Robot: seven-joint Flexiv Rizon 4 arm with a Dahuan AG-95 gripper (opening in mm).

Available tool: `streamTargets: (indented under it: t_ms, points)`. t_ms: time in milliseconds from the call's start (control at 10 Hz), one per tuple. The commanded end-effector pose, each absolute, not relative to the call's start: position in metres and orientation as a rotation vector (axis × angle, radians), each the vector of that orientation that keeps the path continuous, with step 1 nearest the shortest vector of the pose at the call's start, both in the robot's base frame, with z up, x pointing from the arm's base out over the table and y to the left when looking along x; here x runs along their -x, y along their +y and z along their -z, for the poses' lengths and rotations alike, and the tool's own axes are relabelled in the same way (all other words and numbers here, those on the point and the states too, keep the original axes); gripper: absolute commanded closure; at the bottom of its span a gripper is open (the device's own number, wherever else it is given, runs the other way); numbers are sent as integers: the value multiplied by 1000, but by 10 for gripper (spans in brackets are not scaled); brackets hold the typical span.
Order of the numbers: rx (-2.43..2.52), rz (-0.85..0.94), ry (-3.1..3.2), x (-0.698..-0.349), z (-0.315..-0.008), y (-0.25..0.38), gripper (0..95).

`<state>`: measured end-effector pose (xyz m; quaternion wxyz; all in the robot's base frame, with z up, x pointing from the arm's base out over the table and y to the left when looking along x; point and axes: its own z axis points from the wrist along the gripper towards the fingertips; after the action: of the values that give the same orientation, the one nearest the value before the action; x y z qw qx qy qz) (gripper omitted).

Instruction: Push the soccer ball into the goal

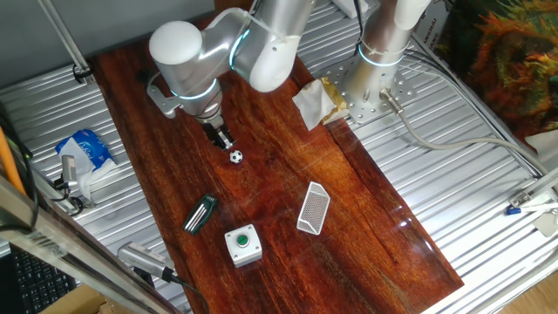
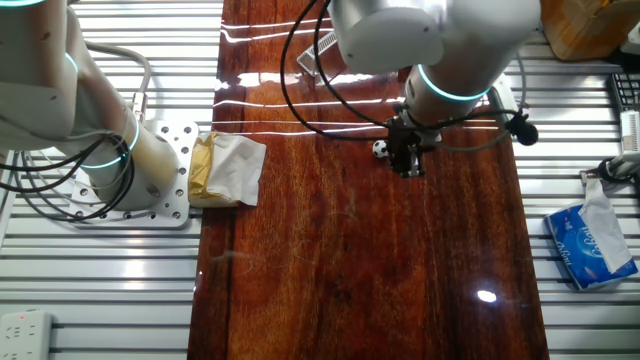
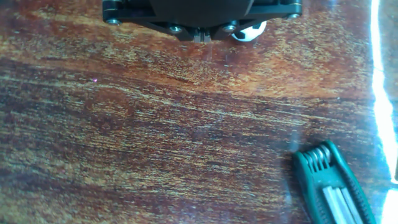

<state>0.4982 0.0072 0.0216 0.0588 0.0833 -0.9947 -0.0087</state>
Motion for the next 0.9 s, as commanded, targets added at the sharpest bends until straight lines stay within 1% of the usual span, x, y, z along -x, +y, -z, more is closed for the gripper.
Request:
streamTargets:
  t_ms: [100, 800, 900]
  points:
    - [-296, -1, -3016, -498, -22, 7, 950]
    - [-352, -50, -3016, -498, -22, 7, 950]
    - [-396, -129, -3011, -498, -22, 7, 950]
